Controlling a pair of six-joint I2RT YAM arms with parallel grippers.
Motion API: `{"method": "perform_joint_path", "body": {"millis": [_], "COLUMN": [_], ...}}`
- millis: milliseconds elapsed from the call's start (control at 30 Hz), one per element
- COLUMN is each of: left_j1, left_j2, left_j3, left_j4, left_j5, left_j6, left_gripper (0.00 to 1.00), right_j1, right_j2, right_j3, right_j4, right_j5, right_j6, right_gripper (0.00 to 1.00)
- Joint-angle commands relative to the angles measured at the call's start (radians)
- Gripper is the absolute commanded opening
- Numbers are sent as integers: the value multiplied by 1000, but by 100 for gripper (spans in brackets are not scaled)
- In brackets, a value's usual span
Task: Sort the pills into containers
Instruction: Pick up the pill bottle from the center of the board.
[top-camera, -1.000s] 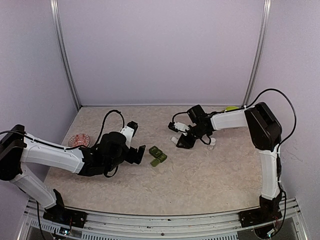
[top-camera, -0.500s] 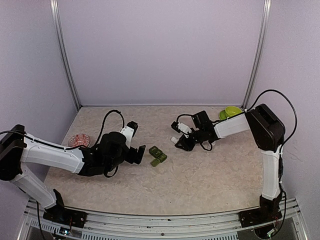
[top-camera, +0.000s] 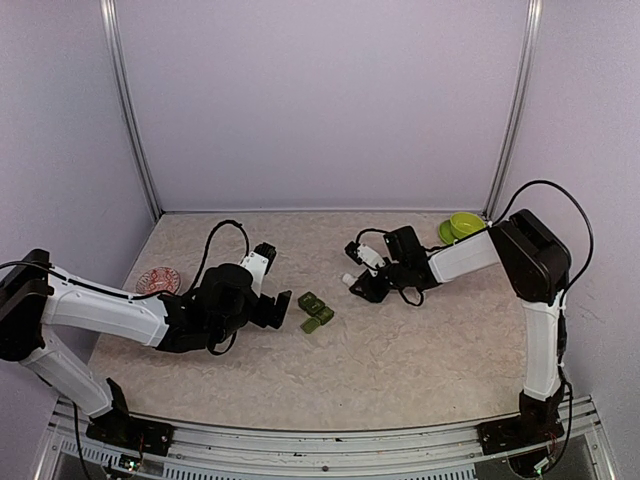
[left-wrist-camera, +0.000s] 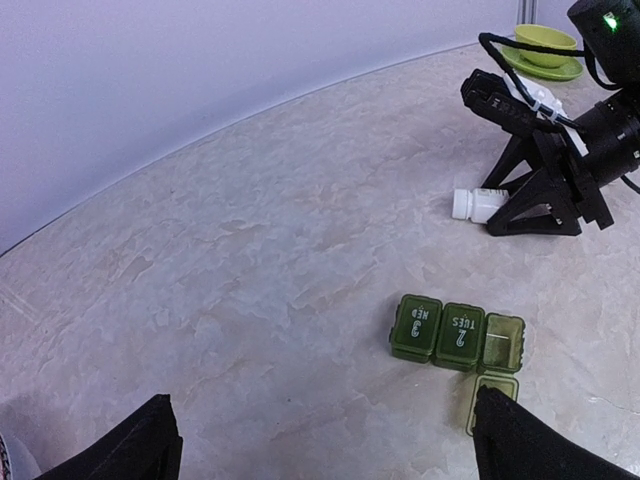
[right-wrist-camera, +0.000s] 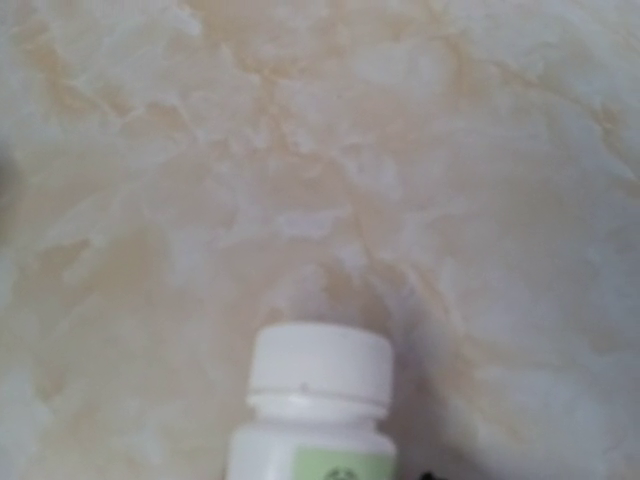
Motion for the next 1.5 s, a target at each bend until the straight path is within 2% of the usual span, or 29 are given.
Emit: {"method": "perform_joint_path", "body": {"millis": [0, 267, 433, 500, 600, 700, 933, 1133, 1467], "left_j1": [-2, -2, -2, 0, 0, 1, 1, -11, -139], "left_j2": [0, 6, 11, 10, 12, 11, 7, -39, -109], "left_j3": [13, 19, 24, 25, 24, 21, 16, -26, -75], "left_j4": [2, 3, 2, 3, 4, 4, 3, 82, 199], "left_j5": [-1, 1, 1, 1, 0, 1, 16, 115, 276], "left_j6": [-5, -1, 3, 3, 5, 3, 3, 55, 240], "left_gripper": [99, 99, 99, 99, 99, 99, 99, 99, 99], "right_j1": [17, 25, 27, 27, 28, 32, 60, 94, 129], "right_j2": [16, 33, 41, 43, 32, -5, -163, -382, -653], "right_j3": [-7, -12, -12, -14, -27, -53, -138, -247, -424], "right_j4": [14, 42, 53, 60, 77, 94, 88, 82, 79], "right_j5": [41, 40, 47, 49, 49, 38, -9, -94, -253], "right_j6": [38, 63, 69, 71, 74, 76, 86, 156, 242], "right_gripper": [42, 41, 35, 30, 14, 10, 8, 8, 8]}}
